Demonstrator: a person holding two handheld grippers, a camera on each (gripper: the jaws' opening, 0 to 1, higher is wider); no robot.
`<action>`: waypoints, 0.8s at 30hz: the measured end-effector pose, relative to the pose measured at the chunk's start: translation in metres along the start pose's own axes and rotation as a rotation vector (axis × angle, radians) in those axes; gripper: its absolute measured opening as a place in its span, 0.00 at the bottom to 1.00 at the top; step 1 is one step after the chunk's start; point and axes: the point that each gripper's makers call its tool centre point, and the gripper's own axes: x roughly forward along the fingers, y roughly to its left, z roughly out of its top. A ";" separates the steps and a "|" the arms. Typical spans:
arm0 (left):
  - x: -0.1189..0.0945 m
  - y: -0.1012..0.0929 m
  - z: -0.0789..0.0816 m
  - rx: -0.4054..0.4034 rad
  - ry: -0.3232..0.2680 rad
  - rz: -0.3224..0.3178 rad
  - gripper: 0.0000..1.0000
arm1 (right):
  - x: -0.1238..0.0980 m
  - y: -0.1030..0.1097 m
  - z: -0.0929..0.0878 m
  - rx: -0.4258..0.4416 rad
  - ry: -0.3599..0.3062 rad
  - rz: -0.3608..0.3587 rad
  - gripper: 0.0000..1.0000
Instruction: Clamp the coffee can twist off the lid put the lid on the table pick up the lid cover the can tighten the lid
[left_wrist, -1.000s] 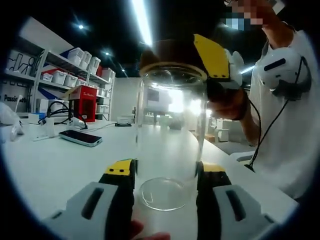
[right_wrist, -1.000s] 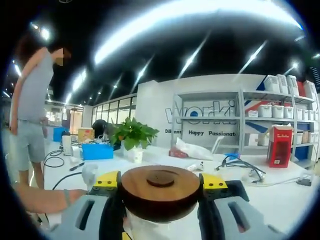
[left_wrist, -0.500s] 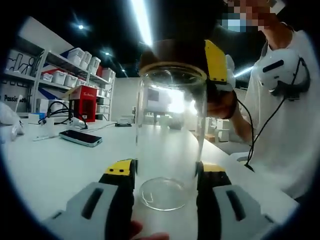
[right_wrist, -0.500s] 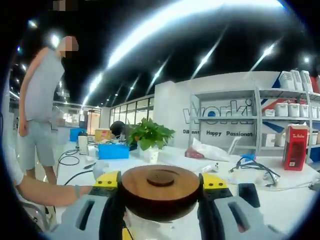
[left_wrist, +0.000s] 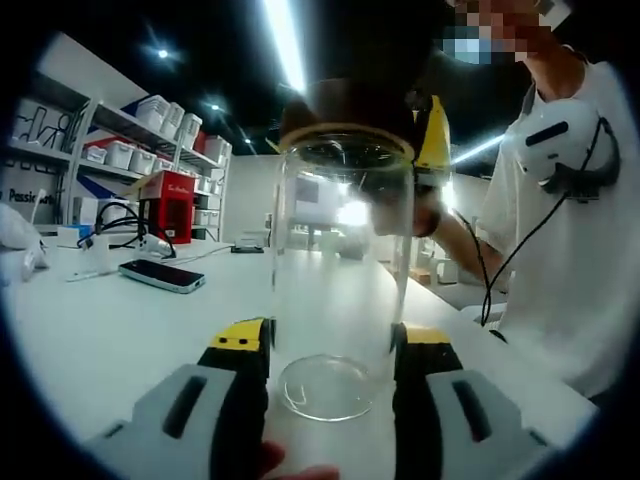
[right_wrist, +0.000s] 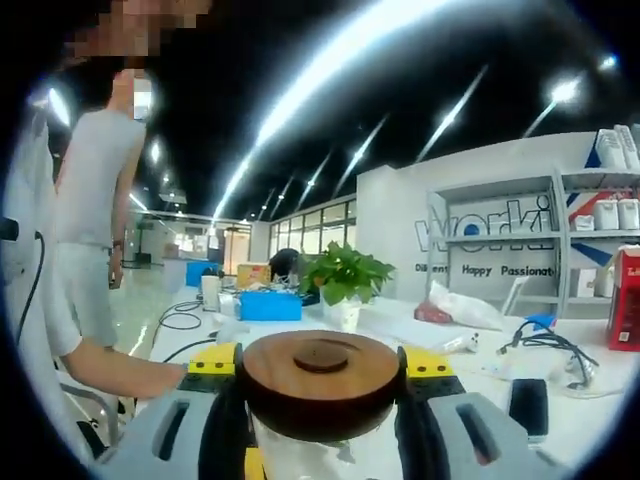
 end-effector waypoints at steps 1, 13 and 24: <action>0.000 0.000 0.000 0.000 0.000 0.000 0.37 | 0.000 0.001 0.000 0.004 -0.004 0.021 0.54; 0.000 0.000 0.000 -0.001 0.000 0.001 0.38 | 0.000 0.007 0.001 0.017 -0.046 0.191 0.54; 0.000 -0.001 0.000 -0.001 0.000 -0.002 0.38 | 0.000 0.012 0.001 0.039 -0.047 0.366 0.54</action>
